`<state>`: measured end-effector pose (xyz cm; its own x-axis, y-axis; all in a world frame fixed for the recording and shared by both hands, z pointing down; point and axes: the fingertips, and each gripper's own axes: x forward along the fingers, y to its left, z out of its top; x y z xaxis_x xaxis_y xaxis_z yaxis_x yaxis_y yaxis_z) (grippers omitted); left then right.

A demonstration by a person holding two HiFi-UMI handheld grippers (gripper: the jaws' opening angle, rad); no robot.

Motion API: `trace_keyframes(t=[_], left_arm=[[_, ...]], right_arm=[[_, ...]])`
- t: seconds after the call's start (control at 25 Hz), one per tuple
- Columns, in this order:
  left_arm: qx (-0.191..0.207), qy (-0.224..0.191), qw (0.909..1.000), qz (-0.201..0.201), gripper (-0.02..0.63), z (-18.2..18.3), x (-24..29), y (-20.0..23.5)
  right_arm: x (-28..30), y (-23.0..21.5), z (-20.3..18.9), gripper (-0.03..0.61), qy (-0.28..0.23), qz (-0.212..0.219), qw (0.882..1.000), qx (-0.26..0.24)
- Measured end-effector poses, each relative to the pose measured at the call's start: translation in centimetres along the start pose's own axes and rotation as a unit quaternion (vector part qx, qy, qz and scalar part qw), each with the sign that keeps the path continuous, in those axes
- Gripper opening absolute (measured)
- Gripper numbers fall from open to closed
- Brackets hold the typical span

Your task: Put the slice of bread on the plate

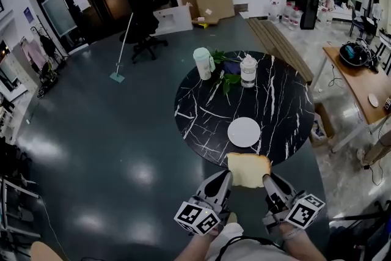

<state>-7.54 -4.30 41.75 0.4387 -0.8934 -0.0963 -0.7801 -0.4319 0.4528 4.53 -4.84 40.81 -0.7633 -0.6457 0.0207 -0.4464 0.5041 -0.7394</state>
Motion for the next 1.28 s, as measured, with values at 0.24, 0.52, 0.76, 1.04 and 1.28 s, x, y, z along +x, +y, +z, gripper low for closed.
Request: trace_keyframes(t=[0.24,0.52,0.76,1.04,1.28], left_arm=[[0.023,0.003,0.9997,0.004,0.008,0.4,2.5,1.6],[0.009,0.011,0.9999,-0.006,0.008,-0.9,6.4,2.5],[0.007,0.017,0.9998,0.006,0.008,-1.2,9.7,4.0],[0.0,0.019,0.9991,0.039,0.008,-2.4,11.3,6.7],[-0.009,0.023,0.9977,0.063,0.008,-3.9,12.1,9.0]], right_arm=[[1.8,-2.8,1.3,0.078,-0.011,-0.023,1.0,0.009],[3.2,-6.1,3.0,0.078,-0.008,-0.049,0.999,0.02],[6.2,-8.7,4.0,0.078,0.016,-0.043,0.998,0.03],[9.0,-11.5,4.2,0.078,0.042,-0.036,0.998,0.04],[11.0,-14.5,3.7,0.078,0.054,-0.047,0.996,0.054]])
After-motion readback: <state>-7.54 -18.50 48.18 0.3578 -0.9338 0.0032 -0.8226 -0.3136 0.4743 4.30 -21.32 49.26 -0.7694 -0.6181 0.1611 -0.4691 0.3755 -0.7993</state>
